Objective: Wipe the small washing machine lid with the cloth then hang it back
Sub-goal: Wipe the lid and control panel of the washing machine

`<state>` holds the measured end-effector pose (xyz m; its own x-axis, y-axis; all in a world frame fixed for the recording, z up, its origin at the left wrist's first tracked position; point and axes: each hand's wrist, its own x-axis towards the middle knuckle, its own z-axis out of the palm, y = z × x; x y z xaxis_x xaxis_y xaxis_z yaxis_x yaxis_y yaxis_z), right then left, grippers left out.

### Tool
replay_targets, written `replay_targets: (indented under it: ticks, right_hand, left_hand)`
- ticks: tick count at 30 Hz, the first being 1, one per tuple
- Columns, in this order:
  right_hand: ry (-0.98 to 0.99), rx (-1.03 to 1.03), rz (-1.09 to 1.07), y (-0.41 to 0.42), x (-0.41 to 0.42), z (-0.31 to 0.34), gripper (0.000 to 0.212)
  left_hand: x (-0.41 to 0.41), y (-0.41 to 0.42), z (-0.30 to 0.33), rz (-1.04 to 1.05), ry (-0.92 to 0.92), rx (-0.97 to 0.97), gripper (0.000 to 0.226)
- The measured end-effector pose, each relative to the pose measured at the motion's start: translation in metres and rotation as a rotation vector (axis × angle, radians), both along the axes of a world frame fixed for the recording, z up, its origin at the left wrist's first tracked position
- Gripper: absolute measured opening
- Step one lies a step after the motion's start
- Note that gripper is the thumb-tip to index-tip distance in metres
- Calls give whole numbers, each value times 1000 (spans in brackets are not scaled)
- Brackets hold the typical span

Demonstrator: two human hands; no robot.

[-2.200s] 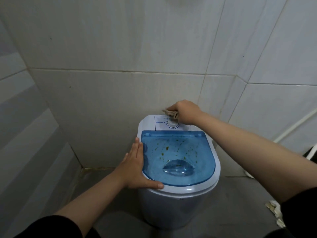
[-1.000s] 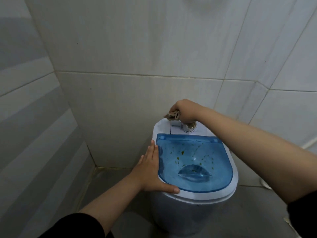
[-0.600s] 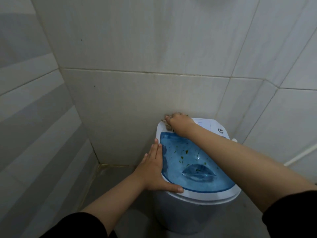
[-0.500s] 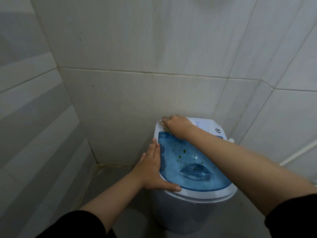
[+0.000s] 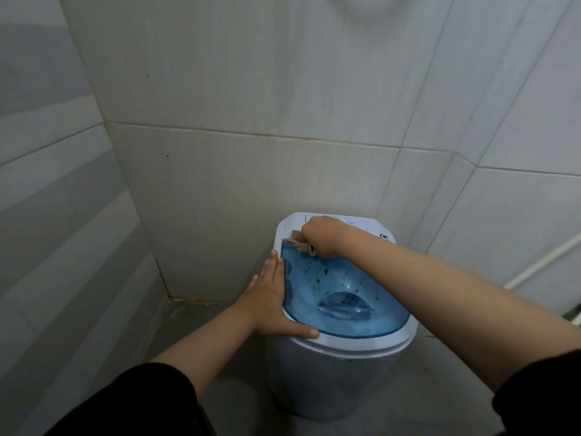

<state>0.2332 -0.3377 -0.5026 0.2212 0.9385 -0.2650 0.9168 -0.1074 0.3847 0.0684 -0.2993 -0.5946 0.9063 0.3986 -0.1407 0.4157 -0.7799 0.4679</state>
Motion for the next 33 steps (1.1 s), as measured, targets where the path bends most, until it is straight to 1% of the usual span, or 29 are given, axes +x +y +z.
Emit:
replay_targets:
  ticks: [6,13,18,22,27,31,33]
  right_hand:
    - [42,37,-59,-6,0,-6,32]
    - [54,56,-80,-20,16,-8,35]
    - [89,95,-97,-40,39,-14,46]
    - [96,97,-99,-52,55,-17,66]
    - [106,116,-119,-62,69,-16,65]
    - [118,116,-142,-69,80,-15,71]
    - [126,116,-152,-70,83,-15,71]
  left_hand:
    - [1,0,0,-2,12,3,149]
    - [0,2,-2,-7,11,2,150]
    - [1,3,-3,-10,21,4,151]
    - [1,3,-2,-11,28,16,151]
    - [1,3,-4,-11,26,17,151]
    - [1,4,-3,-15,24,13,151]
    - [1,3,-3,-15,26,14,151]
